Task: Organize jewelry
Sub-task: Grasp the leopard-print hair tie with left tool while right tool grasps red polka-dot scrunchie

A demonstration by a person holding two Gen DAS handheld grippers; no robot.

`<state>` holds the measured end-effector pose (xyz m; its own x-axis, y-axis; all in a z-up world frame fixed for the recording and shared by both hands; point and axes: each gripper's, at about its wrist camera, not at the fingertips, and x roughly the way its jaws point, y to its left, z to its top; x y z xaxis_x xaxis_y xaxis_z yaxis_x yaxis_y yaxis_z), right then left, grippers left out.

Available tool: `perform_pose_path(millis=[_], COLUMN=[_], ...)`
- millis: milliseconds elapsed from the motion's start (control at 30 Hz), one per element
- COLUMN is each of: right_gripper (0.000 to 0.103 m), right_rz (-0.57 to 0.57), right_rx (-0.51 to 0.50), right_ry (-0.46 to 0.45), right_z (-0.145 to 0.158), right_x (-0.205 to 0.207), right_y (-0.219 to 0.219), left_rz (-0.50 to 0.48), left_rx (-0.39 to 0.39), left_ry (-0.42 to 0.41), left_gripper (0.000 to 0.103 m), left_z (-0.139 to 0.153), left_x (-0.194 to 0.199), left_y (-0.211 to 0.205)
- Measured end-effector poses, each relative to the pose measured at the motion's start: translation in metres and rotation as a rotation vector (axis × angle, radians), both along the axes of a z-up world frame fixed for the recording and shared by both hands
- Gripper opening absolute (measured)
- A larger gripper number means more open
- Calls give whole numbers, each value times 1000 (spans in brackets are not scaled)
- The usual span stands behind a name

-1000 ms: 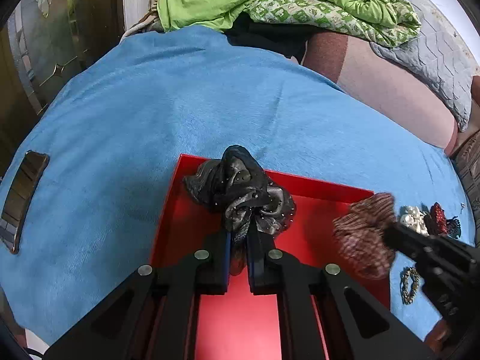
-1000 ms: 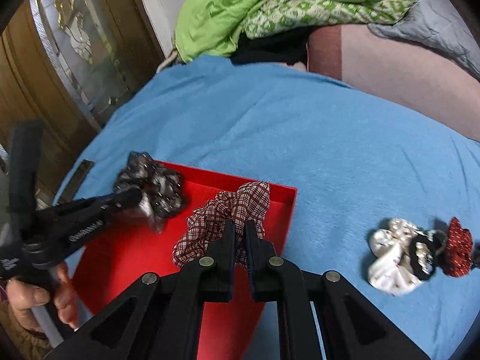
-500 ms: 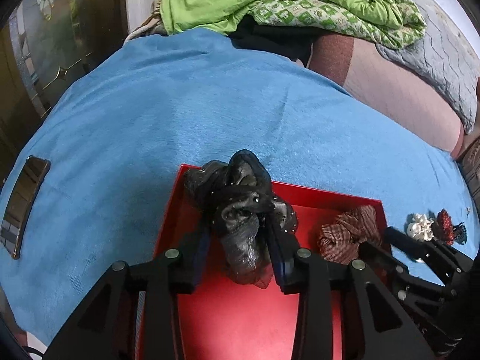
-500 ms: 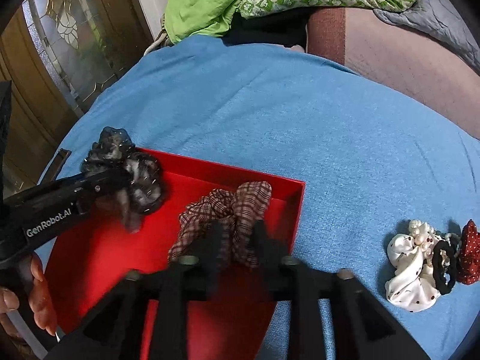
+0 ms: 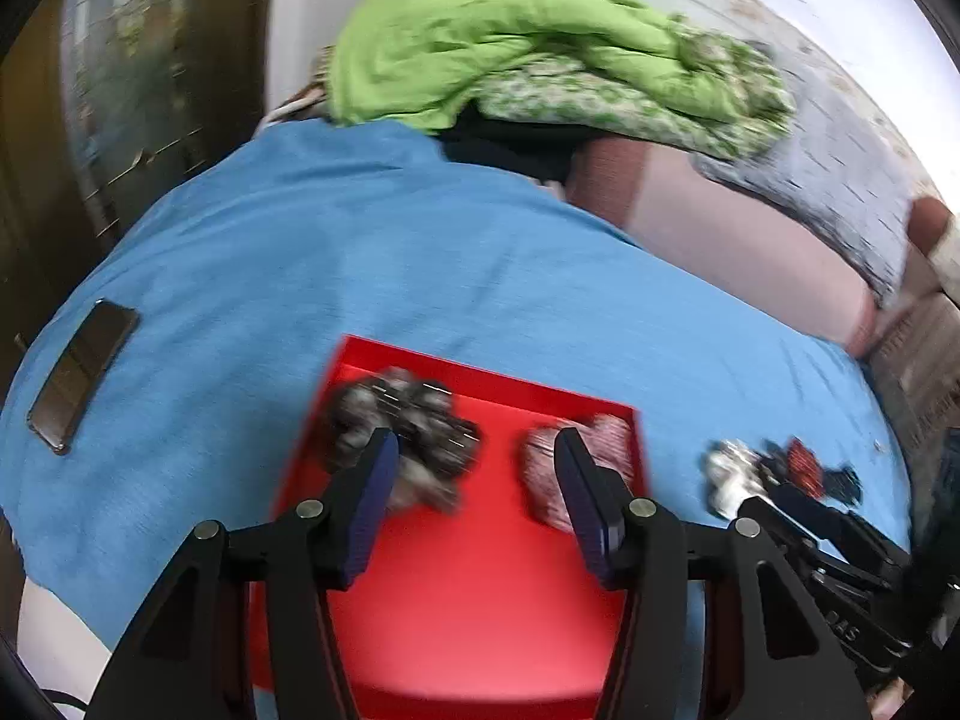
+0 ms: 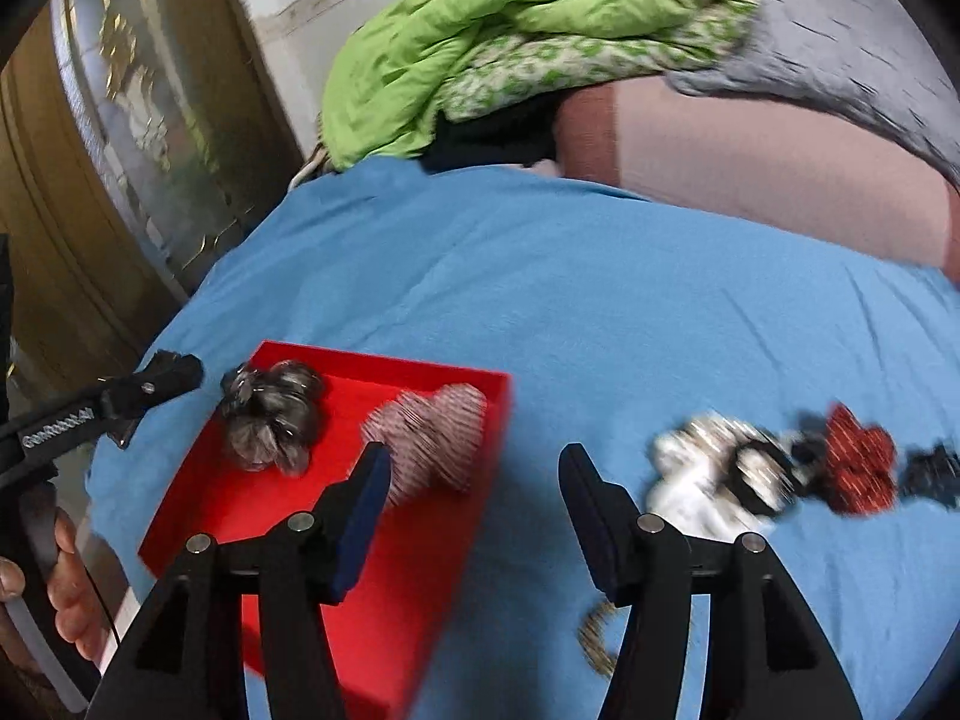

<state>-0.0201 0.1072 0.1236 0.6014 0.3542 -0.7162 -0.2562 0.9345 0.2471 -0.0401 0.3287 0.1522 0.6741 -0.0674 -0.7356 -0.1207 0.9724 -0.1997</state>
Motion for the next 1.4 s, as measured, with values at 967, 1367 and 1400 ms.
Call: perform_pose_path(millis=[967, 1367, 1400], right_gripper=[63, 63, 63], right_rz=[-300, -283, -279], right_rx=[122, 36, 23], right_ry=[104, 65, 68], right_z=[-56, -57, -60], right_x=[-29, 32, 39], right_y=[-201, -193, -190], left_rz=[-384, -411, -411], left_rx=[87, 48, 53], left_ry=[210, 251, 246], left_gripper=[57, 39, 39], left_z=[-98, -117, -118], left_x=[9, 23, 23], left_y=[-200, -203, -204])
